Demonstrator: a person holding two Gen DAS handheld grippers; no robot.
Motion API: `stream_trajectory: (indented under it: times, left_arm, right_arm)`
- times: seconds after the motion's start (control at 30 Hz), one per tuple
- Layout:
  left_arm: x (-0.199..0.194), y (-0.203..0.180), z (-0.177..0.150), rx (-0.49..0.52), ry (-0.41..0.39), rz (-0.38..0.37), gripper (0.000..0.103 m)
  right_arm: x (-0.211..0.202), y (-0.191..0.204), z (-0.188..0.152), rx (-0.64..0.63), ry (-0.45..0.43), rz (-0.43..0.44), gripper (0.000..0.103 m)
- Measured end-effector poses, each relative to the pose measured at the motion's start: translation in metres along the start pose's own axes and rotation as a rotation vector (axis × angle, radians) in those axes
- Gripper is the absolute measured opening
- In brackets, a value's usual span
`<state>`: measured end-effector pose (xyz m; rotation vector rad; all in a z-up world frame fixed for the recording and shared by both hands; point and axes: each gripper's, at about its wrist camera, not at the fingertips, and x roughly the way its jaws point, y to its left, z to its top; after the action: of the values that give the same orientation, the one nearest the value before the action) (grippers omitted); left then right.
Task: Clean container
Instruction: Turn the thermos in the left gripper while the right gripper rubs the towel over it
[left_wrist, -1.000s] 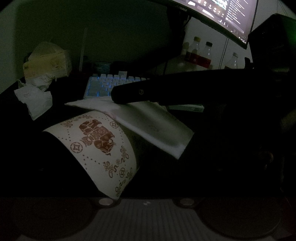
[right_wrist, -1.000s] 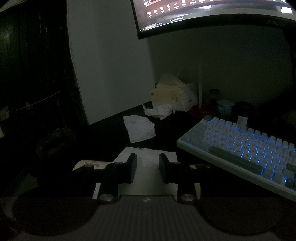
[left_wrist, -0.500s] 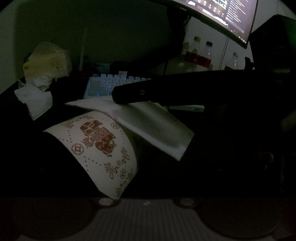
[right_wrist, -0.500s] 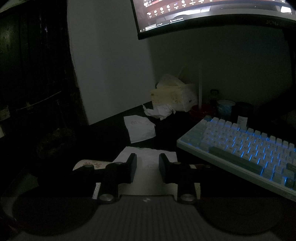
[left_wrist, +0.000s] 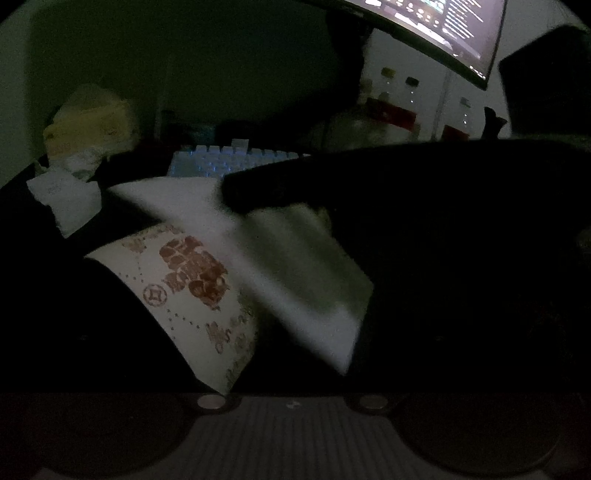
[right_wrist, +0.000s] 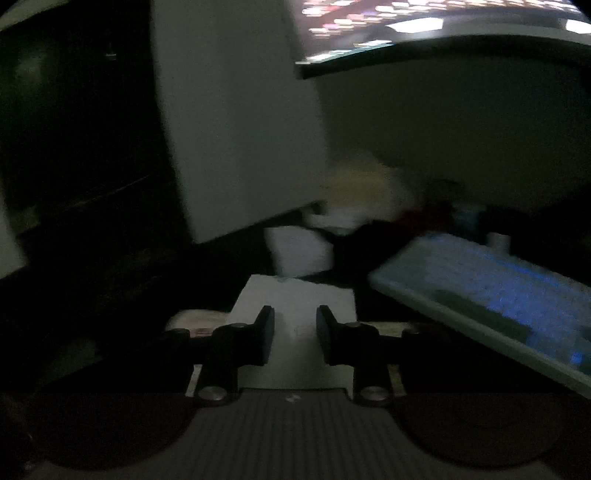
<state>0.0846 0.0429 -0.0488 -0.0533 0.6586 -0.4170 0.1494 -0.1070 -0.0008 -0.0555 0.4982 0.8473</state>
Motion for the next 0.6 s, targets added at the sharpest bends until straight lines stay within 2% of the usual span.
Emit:
stream_trajectory:
  times: [0.1, 0.17, 0.3, 0.43, 0.5, 0.6]
  left_arm:
    - [-0.001, 0.001, -0.001, -0.001, 0.001, -0.001, 0.103]
    - [-0.002, 0.0, -0.002, -0.002, 0.003, -0.005, 0.103]
    - [-0.004, -0.003, -0.004, 0.018, 0.012, -0.009, 0.103]
    - [-0.005, -0.006, -0.005, 0.018, 0.016, -0.02, 0.103]
    - [-0.006, -0.006, -0.006, 0.013, 0.017, -0.024, 0.103]
    - [-0.006, -0.007, -0.006, 0.013, 0.019, -0.027, 0.103]
  right_arm:
    - [0.001, -0.013, 0.002, 0.04, 0.01, -0.102, 0.029]
    - [0.0, -0.008, 0.003, 0.039, 0.016, -0.109, 0.029]
    - [-0.003, 0.013, 0.002, 0.004, 0.014, 0.049, 0.03]
    - [-0.005, 0.017, -0.001, -0.018, 0.009, 0.092, 0.029]
    - [-0.005, 0.008, 0.0, -0.001, 0.009, 0.045, 0.029]
    - [-0.003, -0.005, 0.0, 0.016, 0.012, -0.081, 0.029]
